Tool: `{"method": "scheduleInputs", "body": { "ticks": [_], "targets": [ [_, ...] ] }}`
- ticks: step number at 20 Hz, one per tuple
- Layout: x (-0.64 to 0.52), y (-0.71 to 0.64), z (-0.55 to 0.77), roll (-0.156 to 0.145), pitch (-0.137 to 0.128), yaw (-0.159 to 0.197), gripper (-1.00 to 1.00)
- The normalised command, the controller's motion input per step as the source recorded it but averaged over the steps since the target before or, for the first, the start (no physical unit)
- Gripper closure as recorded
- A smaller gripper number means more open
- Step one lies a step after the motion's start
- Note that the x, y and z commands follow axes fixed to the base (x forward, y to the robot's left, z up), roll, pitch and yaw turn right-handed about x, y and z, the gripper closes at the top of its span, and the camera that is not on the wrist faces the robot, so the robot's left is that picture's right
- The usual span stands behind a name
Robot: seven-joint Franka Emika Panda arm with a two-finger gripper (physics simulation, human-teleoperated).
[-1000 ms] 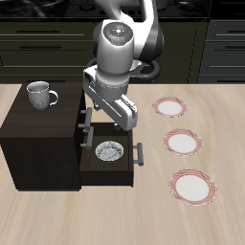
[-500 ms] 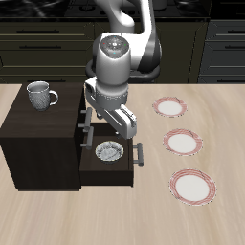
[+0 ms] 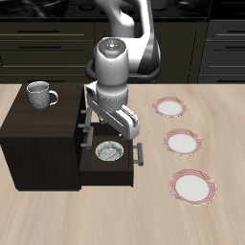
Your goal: Place the bowl on the nearest plate relative to the robot
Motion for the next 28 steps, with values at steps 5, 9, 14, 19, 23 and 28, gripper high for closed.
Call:
{"method": "scheduleInputs", "body": {
  "ticks": [5, 9, 14, 19, 23, 28],
  "targets": [
    [0.17, -0.21, -0.26, 0.005, -0.014, 0.019, -1.00],
    [0.13, -0.07, -0.37, -0.005, 0.039, 0.004, -1.00],
    [-0.12, 0.02, -0.39, 0.023, 0.027, -0.060, -1.00],
    [-0.17, 0.05, -0.33, 0.040, 0.022, -0.055, -1.00],
    [-0.01, 0.00, -0.21, 0.024, 0.036, -0.025, 1.00],
    [0.00, -0.11, 0.02, 0.000, -0.005, -0.010, 1.00]
  ]
}}
